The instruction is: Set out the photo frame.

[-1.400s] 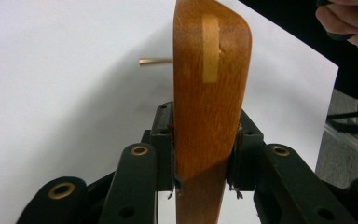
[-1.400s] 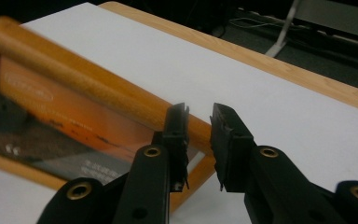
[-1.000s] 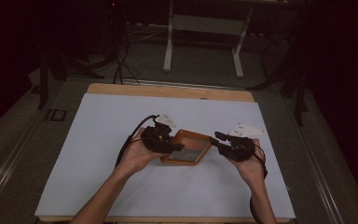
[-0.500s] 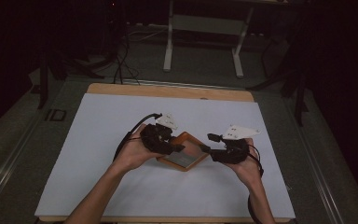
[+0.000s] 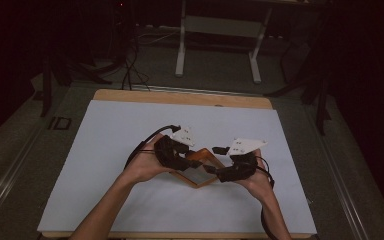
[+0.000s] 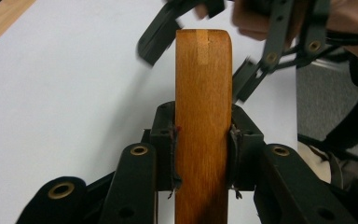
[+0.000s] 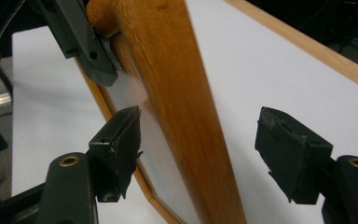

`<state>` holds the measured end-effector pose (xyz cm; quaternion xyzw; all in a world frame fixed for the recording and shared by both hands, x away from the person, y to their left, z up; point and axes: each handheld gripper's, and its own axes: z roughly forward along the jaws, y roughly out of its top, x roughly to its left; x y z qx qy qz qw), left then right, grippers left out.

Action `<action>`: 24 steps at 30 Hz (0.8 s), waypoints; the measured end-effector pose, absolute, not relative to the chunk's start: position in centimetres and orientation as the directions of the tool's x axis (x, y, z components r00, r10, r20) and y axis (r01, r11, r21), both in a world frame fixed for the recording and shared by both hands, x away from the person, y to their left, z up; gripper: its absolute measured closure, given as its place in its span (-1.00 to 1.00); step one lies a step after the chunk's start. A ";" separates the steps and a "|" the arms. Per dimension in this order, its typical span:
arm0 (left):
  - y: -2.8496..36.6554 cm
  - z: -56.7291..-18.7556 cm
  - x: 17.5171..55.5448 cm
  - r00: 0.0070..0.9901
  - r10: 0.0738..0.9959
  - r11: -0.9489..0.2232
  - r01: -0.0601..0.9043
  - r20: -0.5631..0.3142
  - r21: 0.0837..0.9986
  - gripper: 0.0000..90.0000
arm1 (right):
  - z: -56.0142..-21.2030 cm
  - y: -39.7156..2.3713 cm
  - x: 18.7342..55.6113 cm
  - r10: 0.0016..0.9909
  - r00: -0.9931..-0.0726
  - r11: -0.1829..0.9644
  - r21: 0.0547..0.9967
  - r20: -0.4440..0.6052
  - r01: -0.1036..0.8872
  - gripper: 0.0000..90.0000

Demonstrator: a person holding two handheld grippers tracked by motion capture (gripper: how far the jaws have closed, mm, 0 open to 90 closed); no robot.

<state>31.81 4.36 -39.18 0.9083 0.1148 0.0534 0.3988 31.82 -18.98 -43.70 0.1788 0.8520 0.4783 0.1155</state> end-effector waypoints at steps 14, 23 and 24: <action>5.4 -39.8 33.4 0.955 0.284 -0.565 0.241 -0.088 0.789 0.29 | -43.7 -19.4 31.1 0.326 -0.944 0.520 0.844 -0.053 0.132 0.48; 7.0 -40.9 34.0 0.931 0.340 -0.486 0.297 -0.136 0.822 0.01 | -43.8 -19.8 31.1 0.350 -0.935 0.519 0.843 -0.060 0.140 0.51; 7.2 -41.0 34.0 0.929 0.341 -0.478 0.302 -0.143 0.825 -0.01 | -43.8 -19.8 31.1 0.352 -0.934 0.517 0.844 -0.059 0.141 0.51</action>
